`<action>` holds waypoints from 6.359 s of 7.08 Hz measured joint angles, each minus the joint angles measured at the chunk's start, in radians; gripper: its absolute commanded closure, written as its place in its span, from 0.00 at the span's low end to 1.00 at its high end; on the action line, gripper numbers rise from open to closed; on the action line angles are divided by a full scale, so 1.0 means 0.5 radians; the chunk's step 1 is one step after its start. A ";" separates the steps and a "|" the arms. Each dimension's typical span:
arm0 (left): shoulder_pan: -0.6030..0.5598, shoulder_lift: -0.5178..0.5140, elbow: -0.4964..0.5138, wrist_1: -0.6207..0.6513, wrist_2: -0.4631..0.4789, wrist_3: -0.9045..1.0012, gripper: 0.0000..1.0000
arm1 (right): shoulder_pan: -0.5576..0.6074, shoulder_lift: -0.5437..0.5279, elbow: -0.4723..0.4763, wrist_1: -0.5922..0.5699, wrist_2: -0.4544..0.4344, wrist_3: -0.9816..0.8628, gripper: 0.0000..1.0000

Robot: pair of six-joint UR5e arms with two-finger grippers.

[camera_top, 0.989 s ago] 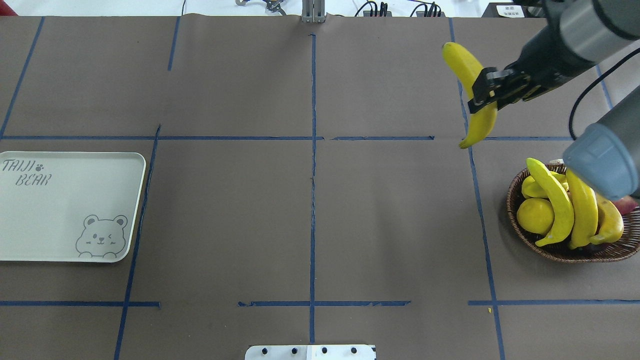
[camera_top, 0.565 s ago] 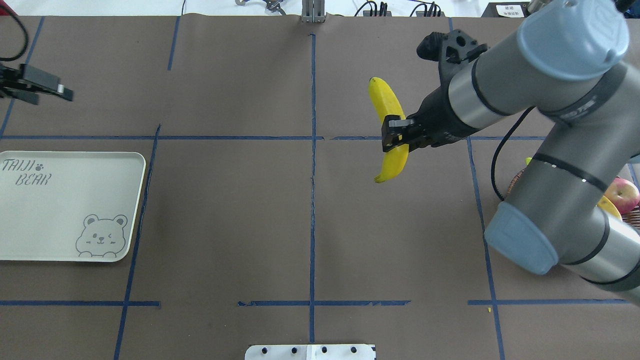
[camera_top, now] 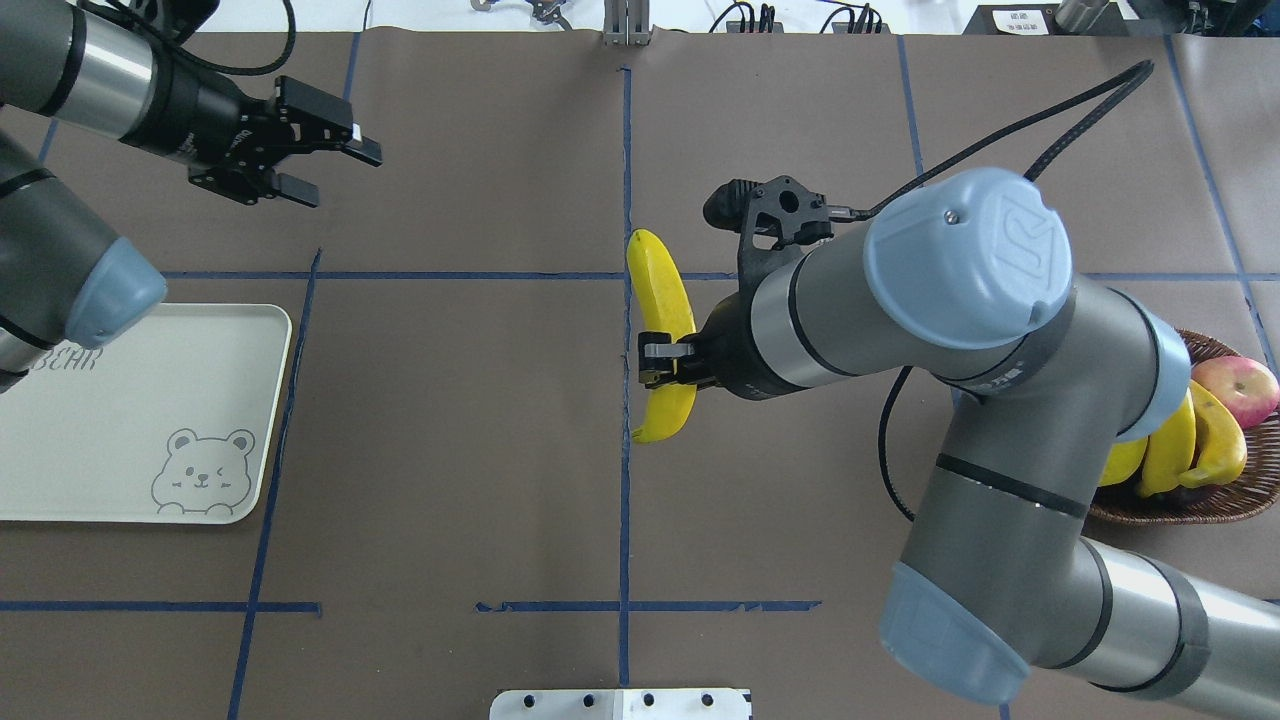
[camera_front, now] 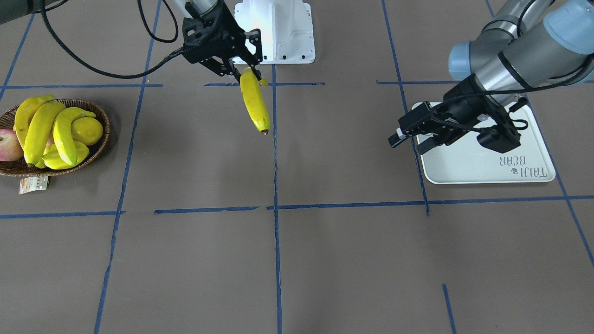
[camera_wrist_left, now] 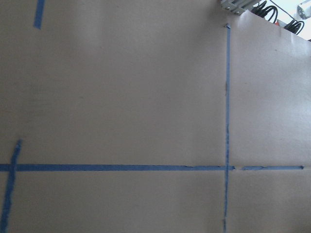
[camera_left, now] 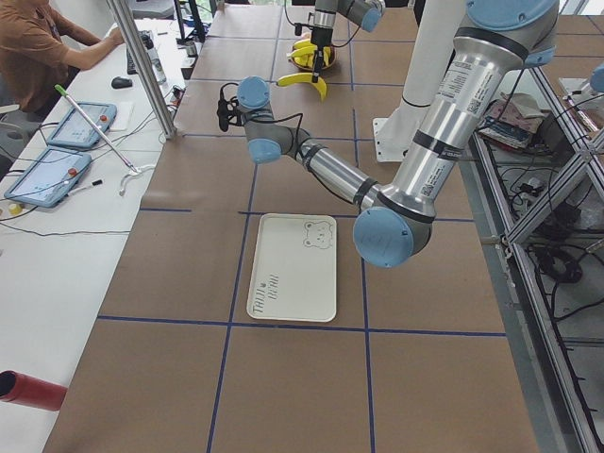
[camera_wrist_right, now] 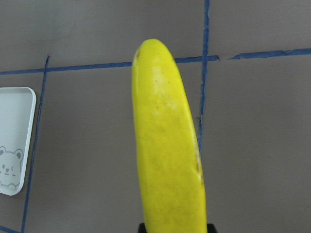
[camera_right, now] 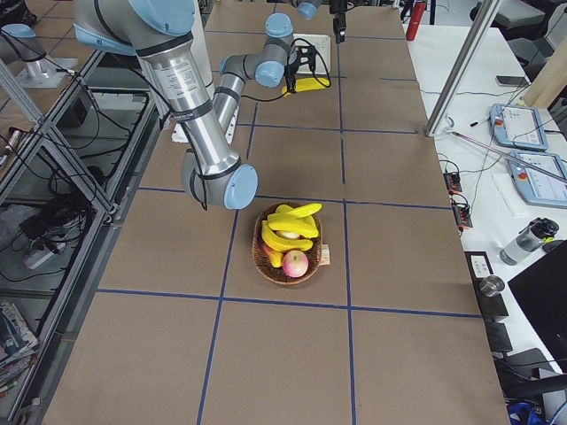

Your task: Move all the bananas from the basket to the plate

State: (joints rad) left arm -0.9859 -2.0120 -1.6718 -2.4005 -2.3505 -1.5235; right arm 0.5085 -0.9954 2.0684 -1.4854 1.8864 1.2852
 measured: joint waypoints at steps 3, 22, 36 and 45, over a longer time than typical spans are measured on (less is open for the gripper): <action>0.400 -0.141 -0.048 -0.406 0.429 -0.801 0.01 | -0.057 0.064 -0.005 0.002 -0.054 0.043 0.98; 0.707 -0.173 -0.071 -0.128 0.804 -0.869 1.00 | -0.042 -0.006 0.178 -0.016 -0.038 0.084 0.00; -0.058 1.157 0.046 0.486 0.764 1.192 0.00 | 0.265 -0.588 0.312 -0.059 -0.018 0.022 0.00; -0.396 1.007 -0.320 0.798 0.236 1.182 0.00 | 0.717 -1.306 0.613 -0.307 0.221 -1.070 0.00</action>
State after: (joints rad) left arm -1.1838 -1.5086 -1.8316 -2.0015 -2.2324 -0.9327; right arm 0.8668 -1.6484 2.3747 -1.6389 1.9969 0.7500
